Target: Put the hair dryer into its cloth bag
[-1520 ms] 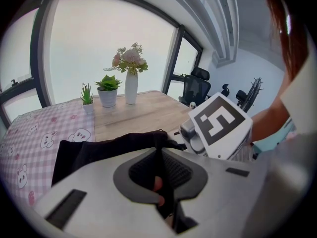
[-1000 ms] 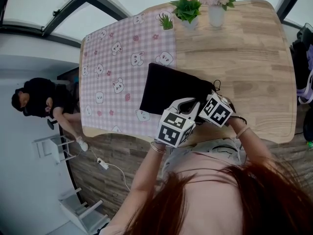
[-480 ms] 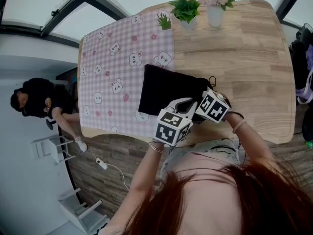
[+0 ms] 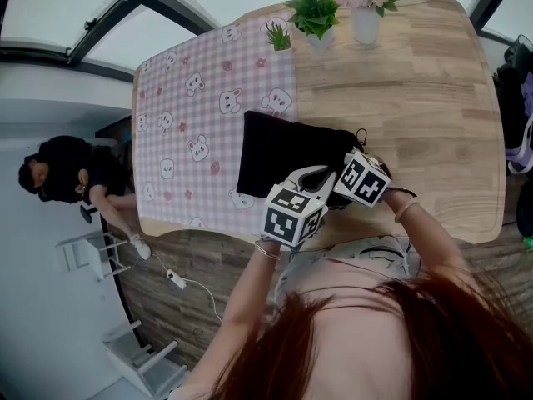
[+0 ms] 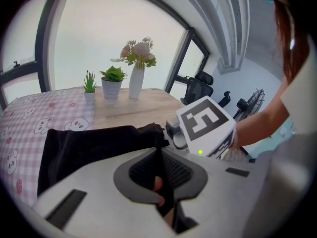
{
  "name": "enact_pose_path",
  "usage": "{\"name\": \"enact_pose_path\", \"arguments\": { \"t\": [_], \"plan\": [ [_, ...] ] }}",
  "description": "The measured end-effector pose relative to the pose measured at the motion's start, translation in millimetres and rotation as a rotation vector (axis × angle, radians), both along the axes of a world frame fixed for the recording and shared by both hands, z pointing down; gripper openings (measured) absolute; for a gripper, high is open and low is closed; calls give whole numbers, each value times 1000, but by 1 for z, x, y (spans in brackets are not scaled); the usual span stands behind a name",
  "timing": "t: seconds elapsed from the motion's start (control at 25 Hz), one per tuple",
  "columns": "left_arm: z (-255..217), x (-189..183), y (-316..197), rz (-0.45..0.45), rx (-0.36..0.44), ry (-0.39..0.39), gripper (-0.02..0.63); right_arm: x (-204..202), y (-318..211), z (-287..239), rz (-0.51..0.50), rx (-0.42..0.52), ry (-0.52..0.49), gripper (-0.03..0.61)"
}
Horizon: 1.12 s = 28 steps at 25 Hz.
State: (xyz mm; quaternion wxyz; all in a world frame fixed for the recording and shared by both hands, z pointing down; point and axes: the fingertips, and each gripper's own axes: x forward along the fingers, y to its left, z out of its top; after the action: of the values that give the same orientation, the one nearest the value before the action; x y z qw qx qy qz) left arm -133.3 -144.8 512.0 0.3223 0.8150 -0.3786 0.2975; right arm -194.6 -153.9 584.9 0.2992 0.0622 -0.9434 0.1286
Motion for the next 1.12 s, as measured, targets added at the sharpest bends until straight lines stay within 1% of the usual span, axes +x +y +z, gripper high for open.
{"name": "enact_pose_path", "arguments": {
  "t": [0.12,0.28,0.36,0.44,0.6,0.8,0.96,1.12],
  "plan": [
    [1,1,0,4,-8,5,29,0,0,1,11,-22,-10,224],
    [3,3,0,15,-16,7,29,3,0,4,21,3,-3,232],
    [4,3,-1,20,-16,9,29,5,0,5,23,2,-1,249],
    [3,5,-2,24,-14,14,29,8,1,5,26,5,1,252],
    [3,7,-3,30,-14,28,29,15,-3,-7,64,4,-26,253],
    [6,8,-6,31,-25,45,29,31,-6,-7,108,14,-18,266],
    [9,12,-7,32,-29,52,29,49,1,-13,126,37,-13,261],
    [11,18,-8,37,-43,68,31,68,8,-19,174,29,-16,261]
  ]
}}
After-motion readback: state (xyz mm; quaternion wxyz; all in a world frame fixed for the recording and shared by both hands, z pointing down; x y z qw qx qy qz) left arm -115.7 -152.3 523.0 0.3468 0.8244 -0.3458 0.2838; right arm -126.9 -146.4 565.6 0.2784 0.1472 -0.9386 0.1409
